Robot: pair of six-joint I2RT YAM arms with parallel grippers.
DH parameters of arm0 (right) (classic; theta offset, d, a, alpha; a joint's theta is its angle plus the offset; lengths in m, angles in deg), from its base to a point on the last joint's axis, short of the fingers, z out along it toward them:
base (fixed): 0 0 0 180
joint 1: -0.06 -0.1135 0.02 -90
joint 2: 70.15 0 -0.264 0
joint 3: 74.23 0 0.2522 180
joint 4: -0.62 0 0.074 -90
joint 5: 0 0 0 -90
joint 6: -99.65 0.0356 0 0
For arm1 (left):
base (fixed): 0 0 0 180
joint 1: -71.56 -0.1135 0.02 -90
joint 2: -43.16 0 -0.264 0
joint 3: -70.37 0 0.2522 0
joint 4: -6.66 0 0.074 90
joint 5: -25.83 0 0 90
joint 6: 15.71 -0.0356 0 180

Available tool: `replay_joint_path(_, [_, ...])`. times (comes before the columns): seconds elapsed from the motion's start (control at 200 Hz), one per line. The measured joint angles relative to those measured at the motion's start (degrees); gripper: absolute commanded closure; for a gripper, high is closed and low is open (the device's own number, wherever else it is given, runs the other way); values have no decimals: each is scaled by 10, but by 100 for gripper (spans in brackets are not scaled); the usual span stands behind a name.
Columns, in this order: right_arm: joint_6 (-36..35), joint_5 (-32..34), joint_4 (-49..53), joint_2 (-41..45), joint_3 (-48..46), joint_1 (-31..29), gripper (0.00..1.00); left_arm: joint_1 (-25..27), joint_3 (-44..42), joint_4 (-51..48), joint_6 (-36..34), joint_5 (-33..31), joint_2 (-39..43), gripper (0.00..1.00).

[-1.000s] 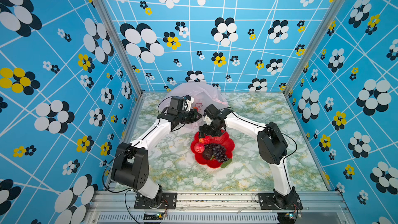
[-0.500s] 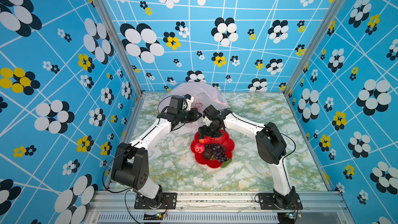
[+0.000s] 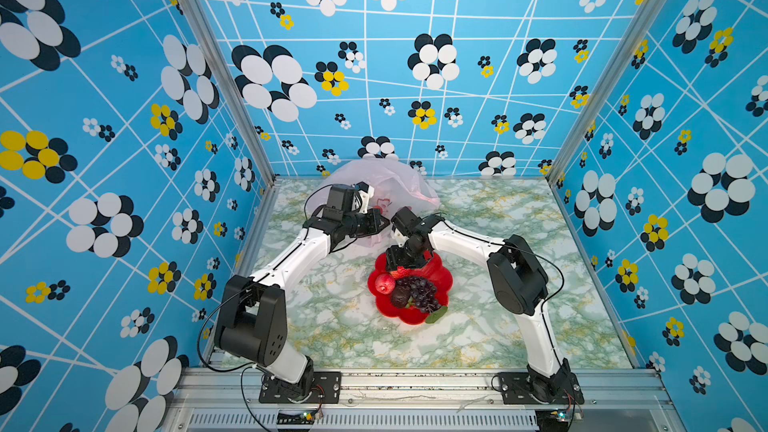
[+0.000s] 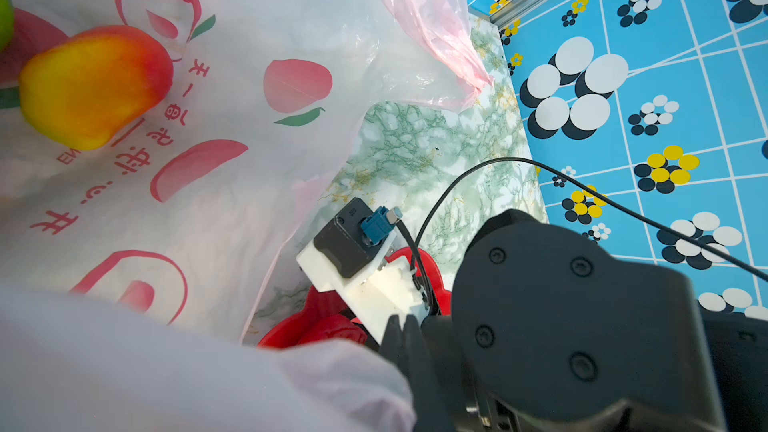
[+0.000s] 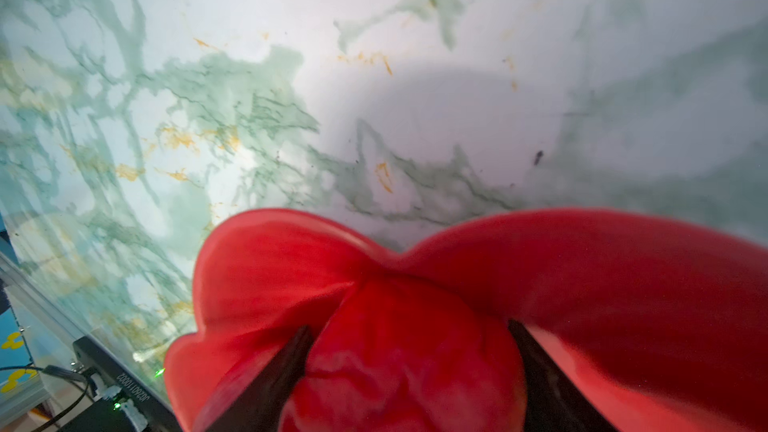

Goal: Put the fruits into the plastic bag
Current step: 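Close the right gripper on the wrinkled red apple and lift it, then carry the red apple with the right gripper into the bag mouth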

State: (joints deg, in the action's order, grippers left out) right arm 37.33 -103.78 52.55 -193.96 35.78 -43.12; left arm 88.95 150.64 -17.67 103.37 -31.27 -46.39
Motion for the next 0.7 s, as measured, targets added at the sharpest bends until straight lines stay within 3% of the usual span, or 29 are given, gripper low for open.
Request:
replay_joint_path(0.44, [14, 28, -55, 111, -34, 2, 34, 0, 0, 0, 0, -1, -3, 100])
replay_joint_path(0.7, [17, 23, -79, 186, -63, 17, 34, 0, -54, 74, -7, -39, 3, 100])
